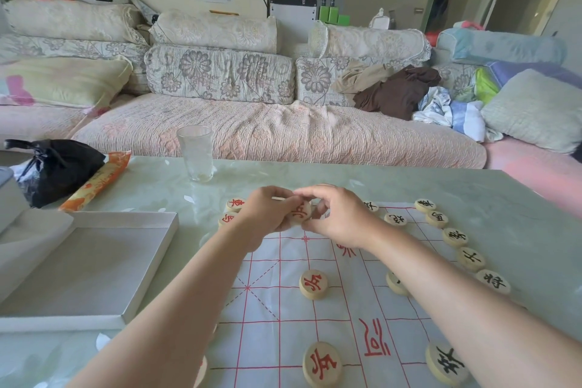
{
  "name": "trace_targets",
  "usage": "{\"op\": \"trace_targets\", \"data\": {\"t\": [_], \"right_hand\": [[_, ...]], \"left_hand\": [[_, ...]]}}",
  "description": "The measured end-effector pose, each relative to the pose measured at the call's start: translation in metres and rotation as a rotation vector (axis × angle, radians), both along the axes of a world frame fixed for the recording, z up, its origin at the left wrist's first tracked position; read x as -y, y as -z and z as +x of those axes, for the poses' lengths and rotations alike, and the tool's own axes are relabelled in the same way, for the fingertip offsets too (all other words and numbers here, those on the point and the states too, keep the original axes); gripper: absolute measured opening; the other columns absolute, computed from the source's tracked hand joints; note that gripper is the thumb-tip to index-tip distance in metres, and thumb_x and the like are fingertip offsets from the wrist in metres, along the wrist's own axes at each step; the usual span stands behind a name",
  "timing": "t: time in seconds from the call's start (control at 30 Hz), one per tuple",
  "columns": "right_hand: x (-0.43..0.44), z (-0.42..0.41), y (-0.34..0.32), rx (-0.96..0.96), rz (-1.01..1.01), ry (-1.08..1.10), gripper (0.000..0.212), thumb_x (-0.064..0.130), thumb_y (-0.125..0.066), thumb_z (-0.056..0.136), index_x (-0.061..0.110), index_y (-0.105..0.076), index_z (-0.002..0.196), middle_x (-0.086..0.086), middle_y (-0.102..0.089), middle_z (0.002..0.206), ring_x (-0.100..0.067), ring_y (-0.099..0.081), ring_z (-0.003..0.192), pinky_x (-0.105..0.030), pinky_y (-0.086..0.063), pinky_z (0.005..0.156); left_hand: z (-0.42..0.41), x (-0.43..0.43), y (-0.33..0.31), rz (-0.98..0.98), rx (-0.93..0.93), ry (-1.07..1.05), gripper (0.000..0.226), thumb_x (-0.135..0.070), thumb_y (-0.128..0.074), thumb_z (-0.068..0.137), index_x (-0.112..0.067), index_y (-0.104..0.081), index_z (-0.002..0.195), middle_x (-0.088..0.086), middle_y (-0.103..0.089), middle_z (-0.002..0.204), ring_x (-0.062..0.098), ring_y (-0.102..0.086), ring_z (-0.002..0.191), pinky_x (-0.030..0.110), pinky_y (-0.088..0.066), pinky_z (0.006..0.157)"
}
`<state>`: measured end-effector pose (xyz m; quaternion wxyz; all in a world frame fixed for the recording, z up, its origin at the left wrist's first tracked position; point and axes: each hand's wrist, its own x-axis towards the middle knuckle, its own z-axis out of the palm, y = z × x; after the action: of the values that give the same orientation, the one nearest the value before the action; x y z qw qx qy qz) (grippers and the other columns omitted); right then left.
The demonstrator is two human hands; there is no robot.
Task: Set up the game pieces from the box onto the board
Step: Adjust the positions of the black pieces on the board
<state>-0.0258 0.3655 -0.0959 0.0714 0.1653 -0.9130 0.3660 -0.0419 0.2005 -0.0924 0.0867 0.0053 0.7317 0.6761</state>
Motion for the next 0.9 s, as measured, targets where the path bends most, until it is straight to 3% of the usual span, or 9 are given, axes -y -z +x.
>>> {"op": "trace_targets", "data": {"t": [0.1, 0.17, 0.27, 0.33, 0.4, 0.5, 0.63, 0.77, 0.9], "right_hand": [[0.000, 0.002, 0.001, -0.001, -0.013, 0.041, 0.047, 0.014, -0.085, 0.071, 0.030, -0.070, 0.113, 0.018, -0.062, 0.087, 0.013, -0.057, 0.066, -0.003, -0.038, 0.063], [-0.002, 0.002, 0.002, 0.001, -0.025, 0.091, 0.045, 0.022, -0.087, 0.070, 0.031, -0.068, 0.110, 0.020, -0.060, 0.077, 0.015, -0.055, 0.064, -0.003, -0.038, 0.061], [-0.004, 0.000, 0.005, 0.048, -0.047, 0.083, 0.056, 0.023, -0.087, 0.069, 0.034, -0.063, 0.118, 0.015, -0.065, 0.099, 0.010, -0.059, 0.075, -0.007, -0.043, 0.072], [-0.005, -0.003, 0.009, 0.092, -0.070, 0.014, 0.059, 0.015, -0.085, 0.069, 0.032, -0.064, 0.122, 0.012, -0.067, 0.113, 0.002, -0.065, 0.095, -0.024, -0.053, 0.087], [-0.005, -0.005, 0.011, 0.098, -0.043, -0.014, 0.057, 0.013, -0.083, 0.069, 0.032, -0.066, 0.121, 0.012, -0.067, 0.114, -0.005, -0.066, 0.104, -0.032, -0.053, 0.093], [-0.008, -0.006, 0.013, 0.070, 0.145, 0.089, 0.058, 0.028, -0.086, 0.070, 0.032, -0.065, 0.124, 0.014, -0.062, 0.117, -0.009, -0.060, 0.110, -0.026, -0.047, 0.093], [-0.015, -0.005, 0.030, 0.134, 0.307, 0.212, 0.059, 0.047, -0.081, 0.073, 0.031, -0.061, 0.127, 0.009, -0.056, 0.127, -0.014, -0.053, 0.120, -0.029, -0.043, 0.097], [-0.017, -0.006, 0.043, 0.173, 0.243, 0.196, 0.053, 0.046, -0.077, 0.077, 0.034, -0.061, 0.127, 0.010, -0.053, 0.125, -0.011, -0.052, 0.119, -0.024, -0.040, 0.093], [-0.012, -0.009, 0.045, 0.183, 0.245, 0.166, 0.063, 0.051, -0.079, 0.072, 0.036, -0.060, 0.129, 0.013, -0.052, 0.122, -0.009, -0.053, 0.115, -0.026, -0.042, 0.094]], "left_hand": [[-0.003, 0.002, 0.003, 0.049, 0.060, 0.053, 0.013, -0.017, -0.069, 0.088, -0.005, -0.068, 0.093, 0.011, -0.069, 0.081, 0.013, -0.063, 0.062, 0.024, -0.057, 0.064], [-0.003, 0.004, 0.004, 0.100, 0.102, 0.126, 0.006, -0.010, -0.065, 0.090, -0.010, -0.070, 0.091, 0.010, -0.069, 0.084, 0.016, -0.061, 0.068, 0.027, -0.053, 0.071], [-0.004, 0.006, 0.008, 0.061, 0.078, 0.139, 0.012, -0.008, -0.065, 0.088, -0.012, -0.070, 0.099, 0.012, -0.071, 0.089, 0.018, -0.064, 0.073, 0.032, -0.052, 0.081], [-0.003, 0.004, 0.009, 0.012, 0.052, 0.104, 0.018, -0.012, -0.070, 0.085, -0.011, -0.066, 0.103, 0.015, -0.072, 0.089, 0.021, -0.066, 0.072, 0.033, -0.050, 0.076], [-0.003, 0.001, 0.011, -0.092, -0.002, 0.077, 0.016, -0.018, -0.073, 0.083, -0.016, -0.064, 0.097, 0.012, -0.074, 0.086, 0.022, -0.064, 0.070, 0.032, -0.047, 0.069], [-0.008, 0.000, 0.016, -0.454, -0.229, 0.035, 0.006, -0.026, -0.067, 0.087, -0.023, -0.064, 0.091, -0.002, -0.070, 0.090, 0.016, -0.063, 0.074, 0.025, -0.046, 0.062], [-0.015, 0.011, 0.032, -0.920, -0.483, 0.043, 0.025, -0.024, -0.058, 0.091, -0.027, -0.064, 0.116, 0.000, -0.055, 0.119, 0.020, -0.048, 0.111, 0.029, -0.040, 0.090], [-0.014, 0.016, 0.042, -1.099, -0.485, 0.099, 0.038, -0.031, -0.057, 0.092, -0.030, -0.055, 0.129, 0.000, -0.049, 0.130, 0.024, -0.037, 0.120, 0.038, -0.038, 0.099], [-0.013, 0.012, 0.043, -1.032, -0.587, 0.084, 0.028, -0.029, -0.058, 0.091, -0.029, -0.062, 0.119, 0.000, -0.054, 0.117, 0.022, -0.045, 0.110, 0.034, -0.042, 0.092]]}}
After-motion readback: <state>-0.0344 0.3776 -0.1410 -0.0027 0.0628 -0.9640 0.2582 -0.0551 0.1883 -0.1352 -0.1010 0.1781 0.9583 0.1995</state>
